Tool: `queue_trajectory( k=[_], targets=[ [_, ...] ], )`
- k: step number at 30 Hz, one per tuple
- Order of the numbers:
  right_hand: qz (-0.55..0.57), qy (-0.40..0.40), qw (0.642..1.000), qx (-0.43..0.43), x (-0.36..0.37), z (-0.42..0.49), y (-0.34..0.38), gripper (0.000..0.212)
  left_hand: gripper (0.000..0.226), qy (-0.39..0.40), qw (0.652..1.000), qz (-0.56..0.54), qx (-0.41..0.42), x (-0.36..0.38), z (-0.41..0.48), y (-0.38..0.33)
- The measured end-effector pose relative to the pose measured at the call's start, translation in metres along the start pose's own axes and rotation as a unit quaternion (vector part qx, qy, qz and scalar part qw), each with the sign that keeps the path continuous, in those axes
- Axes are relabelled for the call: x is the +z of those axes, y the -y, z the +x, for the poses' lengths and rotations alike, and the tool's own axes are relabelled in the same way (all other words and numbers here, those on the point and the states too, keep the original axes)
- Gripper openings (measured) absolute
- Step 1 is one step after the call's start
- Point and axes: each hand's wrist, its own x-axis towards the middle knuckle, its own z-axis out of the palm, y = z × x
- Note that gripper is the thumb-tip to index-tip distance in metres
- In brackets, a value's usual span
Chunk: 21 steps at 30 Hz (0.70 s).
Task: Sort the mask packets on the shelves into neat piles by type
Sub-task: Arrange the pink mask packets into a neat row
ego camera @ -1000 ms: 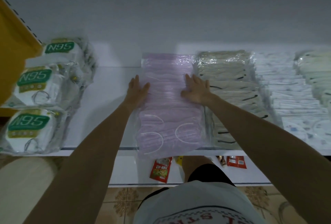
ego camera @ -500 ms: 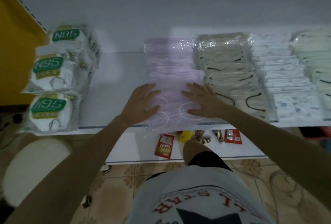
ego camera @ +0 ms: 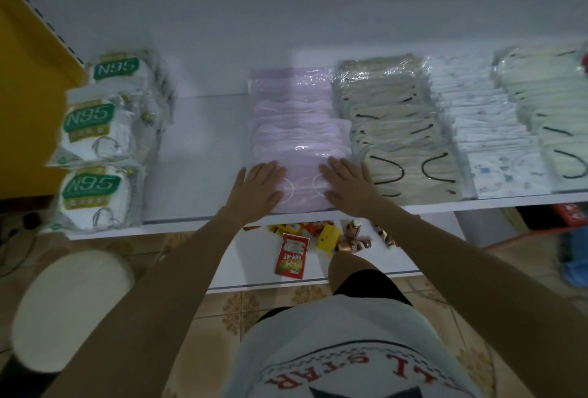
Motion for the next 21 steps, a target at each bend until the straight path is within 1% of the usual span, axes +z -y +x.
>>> queue_trajectory(
  k=[2, 3, 5, 6, 7, 8, 9, 10, 12, 13, 17, 21],
  targets=[
    [0.003, 0.006, 1.000, -0.007, -0.002, -0.001, -0.002, 0.068, 0.055, -0.011, 1.000, -0.007, 0.001, 0.004, 0.001, -0.001],
    [0.018, 0.009, 1.000, -0.011, -0.003, 0.000, -0.003, 0.072, 0.057, -0.033, 0.999, -0.013, -0.005, 0.004, 0.001, -0.005],
    [0.056, 0.001, 0.998, -0.002, -0.005, 0.004, -0.005, 0.079, 0.074, -0.066, 0.995, -0.056, -0.048, 0.004, 0.001, -0.012],
    [0.070, -0.005, 0.997, 0.014, -0.008, 0.007, -0.006, 0.079, 0.084, -0.062, 0.991, -0.083, -0.091, 0.006, 0.001, -0.014],
    [0.087, -0.010, 0.995, 0.039, -0.011, 0.011, -0.008, 0.076, 0.092, -0.059, 0.985, -0.105, -0.123, 0.008, 0.001, -0.016],
    [0.107, -0.010, 0.992, 0.070, -0.016, 0.017, -0.010, 0.072, 0.094, -0.066, 0.982, -0.119, -0.134, 0.011, 0.001, -0.017],
    [0.126, -0.008, 0.987, 0.101, -0.020, 0.022, -0.013, 0.069, 0.090, -0.079, 0.982, -0.119, -0.127, 0.015, 0.002, -0.018],
    [0.141, -0.003, 0.982, 0.124, -0.026, 0.028, -0.017, 0.066, 0.082, -0.070, 0.984, -0.113, -0.120, 0.020, 0.003, -0.018],
    [0.149, 0.009, 0.979, 0.141, -0.032, 0.041, -0.023, 0.064, 0.069, -0.053, 0.983, -0.118, -0.129, 0.025, 0.006, -0.017],
    [0.152, 0.015, 0.978, 0.142, -0.033, 0.048, -0.025, 0.062, 0.066, -0.066, 0.982, -0.120, -0.131, 0.029, 0.008, -0.018],
    [0.202, -0.010, 0.966, 0.161, -0.034, 0.066, -0.022, 0.060, 0.066, -0.109, 0.979, -0.112, -0.134, 0.035, 0.008, -0.021],
    [0.195, -0.012, 0.971, 0.141, -0.034, 0.072, -0.016, 0.061, 0.067, -0.101, 0.976, -0.128, -0.146, 0.033, 0.009, -0.022]
  ],
)
